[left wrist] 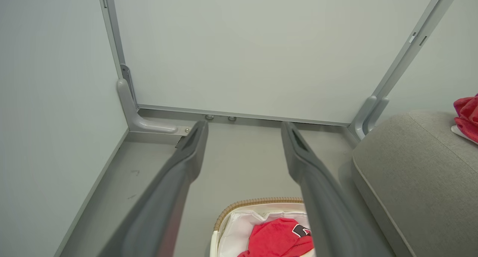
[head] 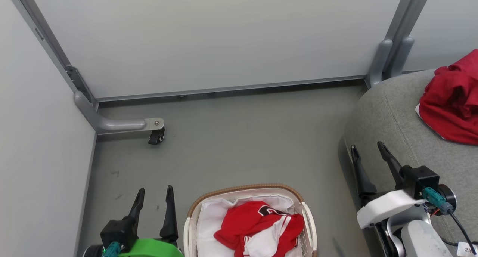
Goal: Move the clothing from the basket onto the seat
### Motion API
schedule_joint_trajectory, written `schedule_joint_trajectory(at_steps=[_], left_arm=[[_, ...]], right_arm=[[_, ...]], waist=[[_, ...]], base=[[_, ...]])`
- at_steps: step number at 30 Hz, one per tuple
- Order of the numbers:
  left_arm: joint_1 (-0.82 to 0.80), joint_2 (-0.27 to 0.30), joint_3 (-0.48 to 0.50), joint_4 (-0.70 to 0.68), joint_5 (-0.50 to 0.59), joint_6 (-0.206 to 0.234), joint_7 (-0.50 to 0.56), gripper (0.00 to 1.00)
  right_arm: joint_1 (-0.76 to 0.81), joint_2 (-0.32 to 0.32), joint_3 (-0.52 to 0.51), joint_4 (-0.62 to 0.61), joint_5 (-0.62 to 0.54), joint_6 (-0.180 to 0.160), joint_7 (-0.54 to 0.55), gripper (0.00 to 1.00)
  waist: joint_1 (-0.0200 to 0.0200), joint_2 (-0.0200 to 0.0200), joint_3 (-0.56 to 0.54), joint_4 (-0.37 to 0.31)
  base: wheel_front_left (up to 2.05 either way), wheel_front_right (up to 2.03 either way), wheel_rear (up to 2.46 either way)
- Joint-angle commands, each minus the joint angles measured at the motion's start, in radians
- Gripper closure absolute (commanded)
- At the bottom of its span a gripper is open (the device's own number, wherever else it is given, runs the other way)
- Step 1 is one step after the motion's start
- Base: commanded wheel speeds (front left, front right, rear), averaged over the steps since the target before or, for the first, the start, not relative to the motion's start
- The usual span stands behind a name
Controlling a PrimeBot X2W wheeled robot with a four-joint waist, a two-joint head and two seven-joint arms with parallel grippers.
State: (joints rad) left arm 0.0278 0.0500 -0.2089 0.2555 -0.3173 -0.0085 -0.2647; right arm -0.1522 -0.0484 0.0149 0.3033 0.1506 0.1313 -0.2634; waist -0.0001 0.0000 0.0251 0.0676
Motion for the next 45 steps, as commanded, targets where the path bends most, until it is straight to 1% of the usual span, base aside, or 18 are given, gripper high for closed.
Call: schedule_joint_trajectory(at_steps=[1,6,10,13,19,22,24,29,34,42,45], left_arm=[[-0.034,0.001,-0.008,0.005,-0.01,-0.001,0.001,0.0],[-0.109,0.001,-0.074,0.077,-0.006,-0.014,0.001,0.0],[-0.212,0.001,-0.153,0.181,0.009,-0.026,0.001,0.0],[-0.285,0.002,-0.208,0.264,-0.026,-0.033,0.001,0.0],[-0.426,0.003,-0.328,0.445,-0.067,-0.029,0.001,0.0],[-0.489,0.003,-0.376,0.507,-0.071,-0.022,0.001,0.0],[-0.523,0.003,-0.41,0.548,-0.075,-0.025,0.001,0.0],[-0.6,0.004,-0.48,0.605,-0.073,-0.036,0.001,0.0],[-0.659,0.004,-0.544,0.627,-0.093,-0.05,0.001,0.0],[-0.716,0.004,-0.637,0.623,-0.148,-0.077,0.001,0.0],[-0.736,0.004,-0.655,0.635,-0.159,-0.073,0.001,0.0]], right_arm=[[-0.016,-0.004,-0.008,-0.01,-0.005,-0.001,-0.002,0.0],[-0.063,-0.004,-0.027,-0.035,-0.018,-0.001,-0.002,0.0],[-0.107,-0.004,-0.049,-0.055,-0.034,-0.001,-0.002,0.0],[-0.143,-0.004,-0.058,-0.068,-0.043,-0.001,-0.002,0.0],[-0.221,-0.003,-0.06,-0.095,-0.042,-0.001,-0.002,0.0],[-0.258,-0.003,-0.05,-0.116,-0.044,-0.001,-0.002,0.0],[-0.283,-0.004,-0.047,-0.13,-0.046,-0.001,-0.002,0.0],[-0.331,-0.003,-0.038,-0.158,-0.04,-0.001,-0.002,0.0],[-0.369,-0.003,-0.023,-0.181,-0.03,-0.001,-0.002,0.0],[-0.404,-0.003,-0.008,-0.208,-0.012,-0.001,-0.002,0.0],[-0.415,-0.003,-0.003,-0.217,-0.006,-0.001,-0.002,0.0]], waist=[[0.0001,0.0,0.038,-0.006],[0.0001,0.0,0.129,-0.023],[0.0001,0.0,0.22,-0.043],[0.0001,0.0,0.294,-0.065],[0.0001,0.0,0.45,-0.124],[0.0001,0.0,0.527,-0.151],[0.0001,0.0,0.581,-0.168],[0.0001,0.0,0.684,-0.198],[0.0001,0.0,0.762,-0.226],[0.0001,0.0,0.831,-0.263],[0.0001,0.0,0.85,-0.274]], base=[[0.0,0.0,0.0],[0.0,0.0,0.0],[0.0,0.0,0.0],[0.0,0.0,0.0],[0.0,0.0,0.0],[0.0,0.0,0.0],[0.0,0.0,0.0],[0.0,0.0,0.0],[0.0,0.0,0.0],[0.0,0.0,0.0],[0.0,0.0,0.0]])
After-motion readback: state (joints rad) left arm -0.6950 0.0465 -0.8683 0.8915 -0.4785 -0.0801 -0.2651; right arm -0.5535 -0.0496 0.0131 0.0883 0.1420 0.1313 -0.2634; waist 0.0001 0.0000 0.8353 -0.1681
